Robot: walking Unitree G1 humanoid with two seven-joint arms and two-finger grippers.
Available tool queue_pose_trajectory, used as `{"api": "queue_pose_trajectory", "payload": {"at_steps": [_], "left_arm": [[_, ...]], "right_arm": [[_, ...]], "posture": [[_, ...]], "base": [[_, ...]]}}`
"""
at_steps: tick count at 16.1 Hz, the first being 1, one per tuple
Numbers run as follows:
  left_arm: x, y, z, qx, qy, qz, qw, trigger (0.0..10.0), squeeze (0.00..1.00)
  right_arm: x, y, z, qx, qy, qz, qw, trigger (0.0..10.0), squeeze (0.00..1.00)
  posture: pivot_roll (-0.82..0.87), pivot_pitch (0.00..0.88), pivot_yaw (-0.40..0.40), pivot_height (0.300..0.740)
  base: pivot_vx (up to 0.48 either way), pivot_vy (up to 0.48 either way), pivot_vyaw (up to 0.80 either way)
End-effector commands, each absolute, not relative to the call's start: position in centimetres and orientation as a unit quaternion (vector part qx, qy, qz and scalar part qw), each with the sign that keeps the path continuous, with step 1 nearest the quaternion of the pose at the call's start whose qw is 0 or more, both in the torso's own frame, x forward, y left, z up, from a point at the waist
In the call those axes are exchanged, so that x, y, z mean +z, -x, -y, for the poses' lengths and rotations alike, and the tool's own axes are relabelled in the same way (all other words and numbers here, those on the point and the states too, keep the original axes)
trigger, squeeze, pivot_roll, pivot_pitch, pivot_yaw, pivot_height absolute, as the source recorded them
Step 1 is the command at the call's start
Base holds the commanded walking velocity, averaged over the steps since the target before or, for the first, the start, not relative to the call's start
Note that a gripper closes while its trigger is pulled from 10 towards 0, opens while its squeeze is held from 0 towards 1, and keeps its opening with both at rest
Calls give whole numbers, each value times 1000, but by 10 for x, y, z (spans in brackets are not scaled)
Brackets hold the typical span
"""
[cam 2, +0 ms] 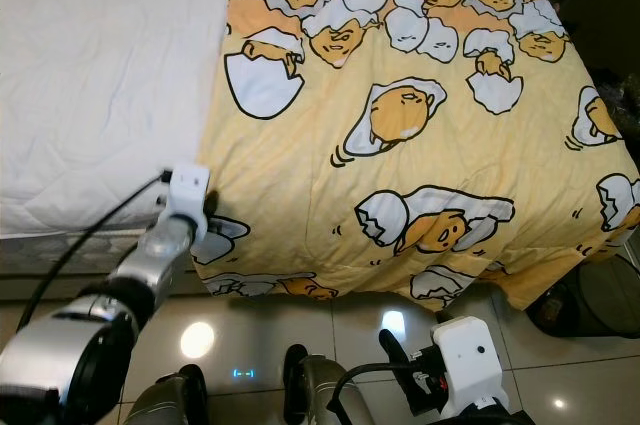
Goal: Clean up the room
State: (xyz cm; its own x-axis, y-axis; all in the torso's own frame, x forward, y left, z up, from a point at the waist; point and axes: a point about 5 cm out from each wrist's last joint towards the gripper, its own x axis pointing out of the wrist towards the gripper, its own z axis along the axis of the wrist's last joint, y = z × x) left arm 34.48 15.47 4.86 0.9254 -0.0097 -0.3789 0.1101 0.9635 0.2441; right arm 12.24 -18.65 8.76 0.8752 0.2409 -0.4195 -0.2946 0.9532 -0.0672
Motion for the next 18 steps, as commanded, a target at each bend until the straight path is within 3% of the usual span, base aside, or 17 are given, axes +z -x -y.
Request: {"api": "queue_pose_trajectory", "payload": {"at_steps": [1, 4, 8, 9, 10, 11, 12, 13, 16, 18], "left_arm": [[28, -330, -149, -62, -158, -231, 958, 0, 0], [6, -311, -143, -104, -214, -263, 935, 0, 0], [-21, -282, -155, -96, -237, -299, 919, 0, 0], [-19, -278, -155, -80, -221, -252, 939, 0, 0], [-7, -285, -149, -66, -163, -191, 966, 3529, 0], [-2, -287, -148, -61, -142, -171, 973, 4902, 0], [19, -294, -141, -48, -114, -91, 988, 10000, 0], [41, -300, -137, -39, -101, -30, 994, 10000, 0], [74, -314, -142, 4, -41, 14, 999, 10000, 0], [98, -317, -142, -2, -30, 65, 997, 10000, 0]], "right_arm": [[82, -121, 188, 139, 65, -226, 962, 10000, 0], [80, -126, 186, 144, 63, -223, 962, 10000, 0], [77, -132, 184, 145, 60, -221, 963, 10000, 0], [77, -143, 181, 142, 58, -202, 967, 10000, 0], [78, -153, 180, 136, 56, -186, 971, 10000, 0], [78, -155, 180, 135, 56, -182, 972, 10000, 0], [80, -171, 180, 130, 58, -157, 977, 10000, 0], [80, -188, 179, 126, 58, -140, 980, 10000, 0], [79, -230, 168, 114, 45, -104, 987, 10000, 0], [84, -257, 166, 86, 30, -79, 993, 10000, 0]], "posture": [[-353, 253, -156, 740], [-339, 241, -150, 740], [-319, 224, -136, 740], [-297, 191, -115, 740], [-272, 168, -107, 740], [-272, 168, -107, 740], [-208, 116, -91, 740], [-172, 85, -86, 740], [-77, 0, -45, 740], [-43, 0, -19, 740]], "base": [[0, 0, 0], [0, 0, 0], [0, 0, 0], [0, 0, 0], [0, 0, 0], [0, 0, 0], [0, 0, 0], [0, 0, 0], [0, 0, 0], [0, 0, 0]]}}
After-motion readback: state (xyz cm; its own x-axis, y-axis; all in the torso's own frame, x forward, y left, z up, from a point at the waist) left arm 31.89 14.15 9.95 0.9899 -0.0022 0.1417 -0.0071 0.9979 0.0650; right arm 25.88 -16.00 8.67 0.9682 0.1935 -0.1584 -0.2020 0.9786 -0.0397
